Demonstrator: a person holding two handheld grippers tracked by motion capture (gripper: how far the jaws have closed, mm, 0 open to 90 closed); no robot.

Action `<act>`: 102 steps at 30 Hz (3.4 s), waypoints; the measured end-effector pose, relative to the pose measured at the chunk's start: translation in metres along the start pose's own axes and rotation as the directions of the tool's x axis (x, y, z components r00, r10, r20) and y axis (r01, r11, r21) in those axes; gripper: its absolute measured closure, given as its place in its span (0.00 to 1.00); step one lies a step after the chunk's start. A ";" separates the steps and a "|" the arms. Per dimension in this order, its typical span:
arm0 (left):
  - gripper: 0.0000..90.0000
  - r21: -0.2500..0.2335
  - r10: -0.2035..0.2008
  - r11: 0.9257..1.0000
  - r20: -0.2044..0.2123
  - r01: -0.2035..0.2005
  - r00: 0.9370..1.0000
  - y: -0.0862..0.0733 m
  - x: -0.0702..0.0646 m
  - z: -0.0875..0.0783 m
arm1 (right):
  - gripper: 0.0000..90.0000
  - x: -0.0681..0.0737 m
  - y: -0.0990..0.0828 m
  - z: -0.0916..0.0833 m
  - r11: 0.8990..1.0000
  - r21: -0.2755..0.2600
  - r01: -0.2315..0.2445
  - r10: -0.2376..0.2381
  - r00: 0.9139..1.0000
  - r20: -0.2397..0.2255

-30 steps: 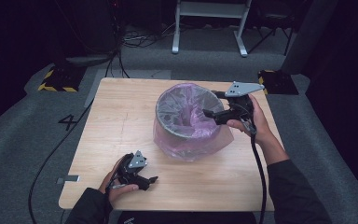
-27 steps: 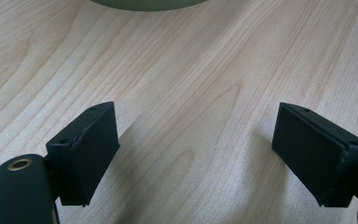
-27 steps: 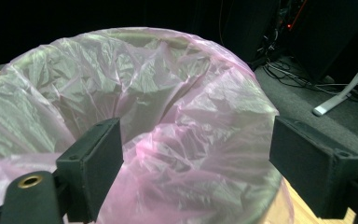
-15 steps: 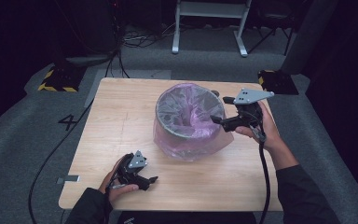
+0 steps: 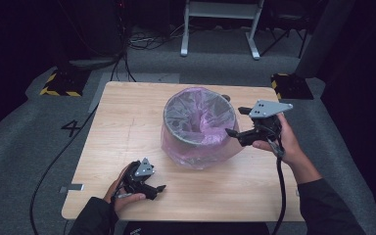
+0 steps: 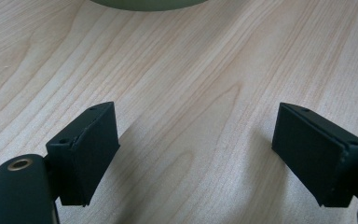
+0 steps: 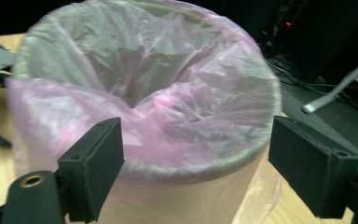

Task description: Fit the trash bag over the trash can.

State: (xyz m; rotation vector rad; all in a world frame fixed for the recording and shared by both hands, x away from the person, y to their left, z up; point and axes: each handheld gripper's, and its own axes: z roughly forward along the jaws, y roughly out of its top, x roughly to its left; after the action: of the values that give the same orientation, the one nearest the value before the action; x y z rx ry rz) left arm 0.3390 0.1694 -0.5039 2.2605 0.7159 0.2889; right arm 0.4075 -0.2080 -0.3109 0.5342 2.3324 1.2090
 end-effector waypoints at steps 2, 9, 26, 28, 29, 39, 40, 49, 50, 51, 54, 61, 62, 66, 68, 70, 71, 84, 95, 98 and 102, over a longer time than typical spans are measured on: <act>0.16 0.000 0.000 1.000 0.000 0.000 1.000 0.000 0.000 0.000 | 0.20 0.001 -0.002 -0.001 1.000 -0.001 0.004 -0.004 1.000 -0.006; 0.16 -0.001 -0.002 1.000 0.000 0.002 1.000 0.000 0.000 0.000 | 0.20 0.008 -0.009 -0.004 1.000 0.010 0.017 -0.017 1.000 -0.004; 0.16 -0.001 0.000 1.000 0.000 0.000 1.000 0.000 0.000 0.000 | 0.20 0.015 -0.031 -0.011 0.999 0.047 0.018 -0.018 1.000 0.000; 0.16 -0.001 -0.001 1.000 0.000 0.001 1.000 0.000 0.000 0.000 | 0.20 0.016 -0.034 -0.011 0.998 0.055 0.024 -0.024 1.000 -0.002; 0.16 0.000 0.000 1.000 0.000 0.000 1.000 0.000 0.000 0.000 | 0.19 0.017 -0.035 -0.011 0.998 0.058 0.028 -0.028 1.000 -0.003; 0.16 -0.001 -0.001 1.000 -0.001 0.001 1.000 0.000 0.000 0.000 | 0.19 0.019 -0.045 -0.011 0.995 0.095 0.041 -0.041 0.999 0.006; 0.16 -0.001 -0.001 1.000 0.000 0.001 1.000 0.000 0.000 0.000 | 0.19 0.019 -0.047 -0.011 0.994 0.098 0.041 -0.042 0.999 0.005; 0.16 -0.001 -0.001 1.000 0.000 0.001 1.000 0.000 0.000 0.000 | 0.19 0.020 -0.060 -0.011 0.990 0.135 0.045 -0.046 0.999 0.006; 0.16 -0.001 -0.002 1.000 0.000 0.002 1.000 0.000 0.000 0.000 | 0.19 0.020 -0.062 -0.010 0.989 0.140 0.042 -0.043 0.999 0.004; 0.16 -0.002 -0.002 1.000 0.000 0.002 1.000 0.000 0.000 0.000 | 0.19 0.020 -0.064 -0.010 0.989 0.145 0.041 -0.042 0.999 0.006; 0.16 -0.001 -0.002 1.000 0.000 0.002 1.000 0.000 0.000 0.000 | 0.19 0.021 -0.070 -0.009 0.986 0.164 0.042 -0.044 0.999 0.007; 0.16 -0.002 -0.002 1.000 0.000 0.002 1.000 0.000 0.000 0.000 | 0.19 0.024 -0.080 -0.008 0.980 0.193 0.041 -0.042 0.999 -0.001; 0.16 -0.002 -0.002 1.000 0.000 0.002 1.000 0.000 0.000 0.000 | 0.19 0.024 -0.082 -0.008 0.980 0.195 0.045 -0.045 0.999 -0.002; 0.16 -0.002 -0.002 1.000 0.000 0.002 1.000 0.000 0.000 0.000 | 0.19 0.025 -0.089 -0.008 0.976 0.214 0.044 -0.047 0.999 0.008; 0.16 -0.001 -0.002 1.000 0.000 0.002 1.000 0.000 0.000 0.000 | 0.19 0.026 -0.092 -0.008 0.973 0.225 0.048 -0.052 0.999 0.013; 0.16 -0.001 -0.002 1.000 0.000 0.002 1.000 0.000 0.000 0.000 | 0.19 0.026 -0.095 -0.009 0.972 0.229 0.049 -0.053 0.998 0.012; 0.16 -0.001 -0.001 1.000 0.000 0.001 1.000 0.000 0.000 0.000 | 0.19 0.027 -0.097 -0.009 0.973 0.228 0.042 -0.047 0.999 0.014; 0.16 -0.001 -0.001 1.000 0.000 0.001 1.000 0.000 0.000 0.000 | 0.19 0.031 -0.121 -0.006 0.958 0.284 0.038 -0.050 0.998 0.038; 0.16 -0.001 -0.002 1.000 0.000 0.002 1.000 0.000 0.000 0.000 | 0.19 0.037 -0.143 0.000 0.944 0.328 0.038 -0.057 0.997 0.047; 0.16 -0.001 0.000 1.000 0.000 0.000 1.000 0.000 0.000 0.000 | 0.19 0.037 -0.149 0.000 0.941 0.337 0.033 -0.054 0.997 0.052; 0.16 -0.001 -0.001 1.000 -0.001 0.001 1.000 0.000 0.000 0.000 | 0.19 0.037 -0.156 -0.001 0.938 0.345 0.021 -0.045 0.997 0.061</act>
State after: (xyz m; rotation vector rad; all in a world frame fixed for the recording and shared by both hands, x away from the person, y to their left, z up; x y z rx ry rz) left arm 0.3389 0.1692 -0.5041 2.2585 0.7173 0.2893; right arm 0.3568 -0.2727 -0.4482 0.6380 2.4956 0.7545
